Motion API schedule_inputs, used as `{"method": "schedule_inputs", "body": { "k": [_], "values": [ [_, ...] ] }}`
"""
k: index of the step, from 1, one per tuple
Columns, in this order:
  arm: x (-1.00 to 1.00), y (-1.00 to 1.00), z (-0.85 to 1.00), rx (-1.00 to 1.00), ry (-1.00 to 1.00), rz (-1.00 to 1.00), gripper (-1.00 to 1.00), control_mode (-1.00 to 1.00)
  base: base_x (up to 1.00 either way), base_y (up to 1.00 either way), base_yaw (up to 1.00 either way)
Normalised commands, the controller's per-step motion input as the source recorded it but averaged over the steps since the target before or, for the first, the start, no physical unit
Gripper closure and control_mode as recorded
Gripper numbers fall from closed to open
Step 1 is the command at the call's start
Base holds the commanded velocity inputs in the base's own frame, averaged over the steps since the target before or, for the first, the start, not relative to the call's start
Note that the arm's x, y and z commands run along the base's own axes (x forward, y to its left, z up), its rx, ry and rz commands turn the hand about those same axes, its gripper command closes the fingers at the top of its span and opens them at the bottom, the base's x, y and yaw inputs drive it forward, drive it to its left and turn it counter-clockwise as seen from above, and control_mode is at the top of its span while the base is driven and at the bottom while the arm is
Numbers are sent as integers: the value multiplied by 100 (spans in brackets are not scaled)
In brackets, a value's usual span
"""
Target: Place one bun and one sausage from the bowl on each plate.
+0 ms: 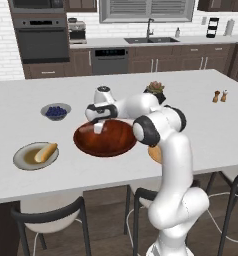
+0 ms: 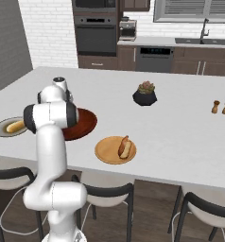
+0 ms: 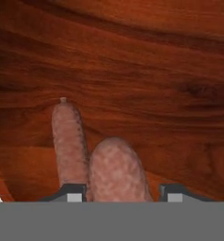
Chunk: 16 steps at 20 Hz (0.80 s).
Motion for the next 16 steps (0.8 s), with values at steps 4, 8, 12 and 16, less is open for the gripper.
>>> {"method": "schedule_inputs", "body": {
  "k": [4,8,12,16],
  "values": [
    [-52,0,49,0,0,0,100,-100,0,0,0],
    [-53,0,16,0,0,0,100,-100,0,0,0],
    [-76,-16,38,1,-4,0,100,-100,0,0,0],
    [-38,-24,57,0,-10,3,100,-100,0,0,0]
  ]
}}
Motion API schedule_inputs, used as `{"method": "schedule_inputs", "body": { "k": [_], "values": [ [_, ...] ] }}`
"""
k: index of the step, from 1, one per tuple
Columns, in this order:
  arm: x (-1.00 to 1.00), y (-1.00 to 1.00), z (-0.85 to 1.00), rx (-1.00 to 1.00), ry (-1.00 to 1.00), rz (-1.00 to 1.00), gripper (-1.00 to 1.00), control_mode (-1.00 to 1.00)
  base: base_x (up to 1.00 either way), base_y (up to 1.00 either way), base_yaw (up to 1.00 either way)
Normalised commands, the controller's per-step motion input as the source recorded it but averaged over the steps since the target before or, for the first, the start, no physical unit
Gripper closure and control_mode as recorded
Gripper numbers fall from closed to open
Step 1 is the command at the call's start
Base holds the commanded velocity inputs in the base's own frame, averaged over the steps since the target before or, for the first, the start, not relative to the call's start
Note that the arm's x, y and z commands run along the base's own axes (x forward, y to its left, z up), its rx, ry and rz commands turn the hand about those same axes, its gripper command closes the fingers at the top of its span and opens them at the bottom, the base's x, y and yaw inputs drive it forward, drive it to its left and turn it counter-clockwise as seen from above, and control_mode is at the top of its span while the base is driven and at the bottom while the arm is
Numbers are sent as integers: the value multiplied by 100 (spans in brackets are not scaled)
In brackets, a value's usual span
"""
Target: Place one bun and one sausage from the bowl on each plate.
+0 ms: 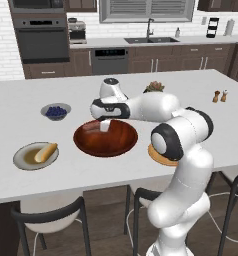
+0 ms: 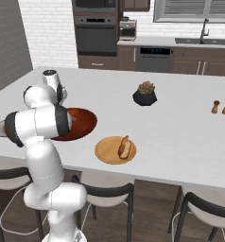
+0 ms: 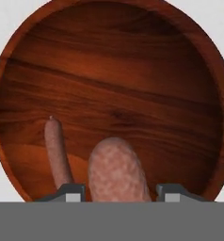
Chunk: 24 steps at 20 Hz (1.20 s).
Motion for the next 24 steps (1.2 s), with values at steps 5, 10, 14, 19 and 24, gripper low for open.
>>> {"method": "schedule_inputs", "body": {
  "k": [5,10,14,19,24],
  "values": [
    [-15,-46,26,0,0,7,100,-100,0,0,0],
    [-8,-63,28,0,1,31,100,-100,0,0,0],
    [-1,-44,12,-8,11,51,100,-100,0,0,0],
    [0,-29,0,-20,8,58,100,-100,0,0,0],
    [-21,-21,0,-26,5,48,100,-100,0,0,0]
  ]
}}
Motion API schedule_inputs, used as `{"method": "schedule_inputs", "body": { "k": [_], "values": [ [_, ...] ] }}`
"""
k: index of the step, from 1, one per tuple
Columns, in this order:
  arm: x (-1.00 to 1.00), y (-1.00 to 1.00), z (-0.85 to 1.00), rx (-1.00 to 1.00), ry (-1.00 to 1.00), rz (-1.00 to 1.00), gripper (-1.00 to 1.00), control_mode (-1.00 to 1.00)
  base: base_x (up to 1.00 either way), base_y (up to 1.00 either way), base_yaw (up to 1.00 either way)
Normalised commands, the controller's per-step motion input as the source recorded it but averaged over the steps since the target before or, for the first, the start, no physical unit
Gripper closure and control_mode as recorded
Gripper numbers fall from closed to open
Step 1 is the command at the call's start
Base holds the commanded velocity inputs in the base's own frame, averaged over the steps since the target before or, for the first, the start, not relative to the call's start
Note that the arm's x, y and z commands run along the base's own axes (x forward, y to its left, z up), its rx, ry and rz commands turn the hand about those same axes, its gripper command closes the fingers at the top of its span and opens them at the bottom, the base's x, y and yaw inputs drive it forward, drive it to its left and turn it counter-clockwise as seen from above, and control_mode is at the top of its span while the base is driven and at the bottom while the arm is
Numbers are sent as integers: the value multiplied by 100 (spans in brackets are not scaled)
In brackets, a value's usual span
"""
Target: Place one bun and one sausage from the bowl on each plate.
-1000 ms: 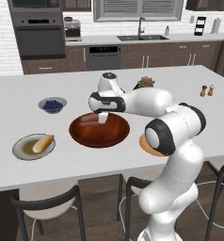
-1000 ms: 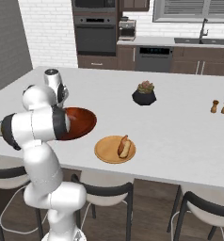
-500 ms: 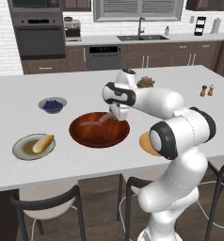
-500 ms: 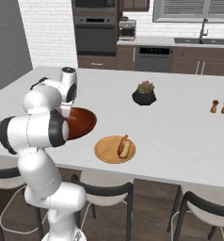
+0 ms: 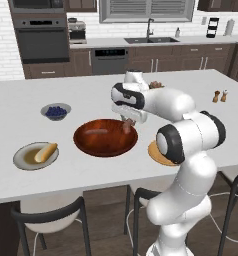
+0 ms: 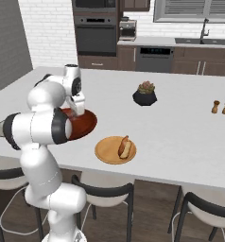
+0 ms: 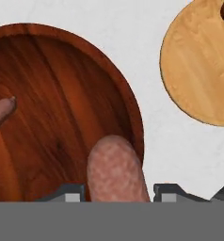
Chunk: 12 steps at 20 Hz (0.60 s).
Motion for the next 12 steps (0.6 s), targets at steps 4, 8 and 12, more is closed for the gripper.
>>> {"method": "schedule_inputs", "body": {
  "k": [4,8,12],
  "values": [
    [-60,-60,0,-9,0,37,100,-100,0,0,0],
    [-53,-62,0,0,-3,28,100,-100,0,0,0],
    [-43,-58,-4,0,-9,24,100,-100,0,0,0]
  ]
}}
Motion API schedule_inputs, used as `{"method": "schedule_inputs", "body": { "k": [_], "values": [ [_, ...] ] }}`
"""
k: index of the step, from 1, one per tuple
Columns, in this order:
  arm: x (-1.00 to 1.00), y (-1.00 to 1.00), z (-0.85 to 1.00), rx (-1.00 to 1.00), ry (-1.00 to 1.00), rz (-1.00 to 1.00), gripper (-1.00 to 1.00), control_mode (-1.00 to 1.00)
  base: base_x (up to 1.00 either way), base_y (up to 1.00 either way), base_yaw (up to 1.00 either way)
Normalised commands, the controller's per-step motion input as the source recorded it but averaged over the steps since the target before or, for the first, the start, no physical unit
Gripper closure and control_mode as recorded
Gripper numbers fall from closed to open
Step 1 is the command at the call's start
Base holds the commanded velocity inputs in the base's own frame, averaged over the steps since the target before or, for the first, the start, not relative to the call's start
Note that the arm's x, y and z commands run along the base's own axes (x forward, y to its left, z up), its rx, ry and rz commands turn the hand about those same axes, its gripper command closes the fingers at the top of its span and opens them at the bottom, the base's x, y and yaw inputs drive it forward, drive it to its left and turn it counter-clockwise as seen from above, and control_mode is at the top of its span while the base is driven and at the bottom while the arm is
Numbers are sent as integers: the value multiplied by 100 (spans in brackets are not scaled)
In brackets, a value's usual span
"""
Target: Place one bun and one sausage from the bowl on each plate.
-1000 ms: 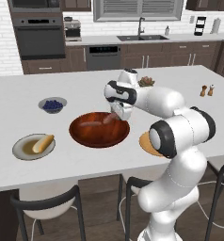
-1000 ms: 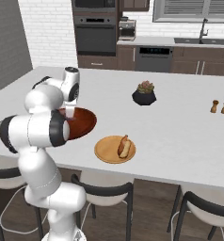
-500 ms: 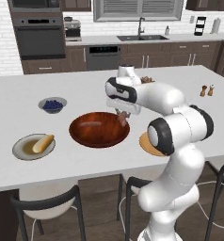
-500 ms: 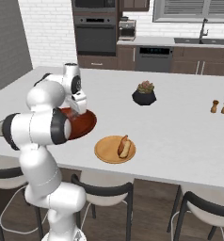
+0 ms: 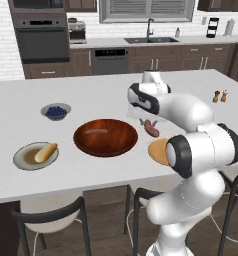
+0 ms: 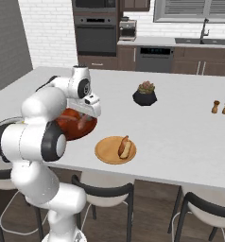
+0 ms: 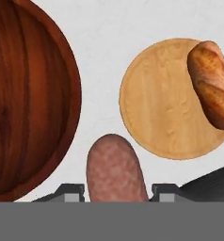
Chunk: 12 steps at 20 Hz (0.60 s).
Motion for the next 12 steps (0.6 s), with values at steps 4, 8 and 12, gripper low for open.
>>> {"method": "schedule_inputs", "body": {
  "k": [4,8,12],
  "values": [
    [-44,-55,-17,0,-14,24,100,-100,0,0,0],
    [-42,-43,-12,0,-17,17,100,-100,0,0,0],
    [-3,-43,-8,0,-8,7,100,-100,0,0,0]
  ]
}}
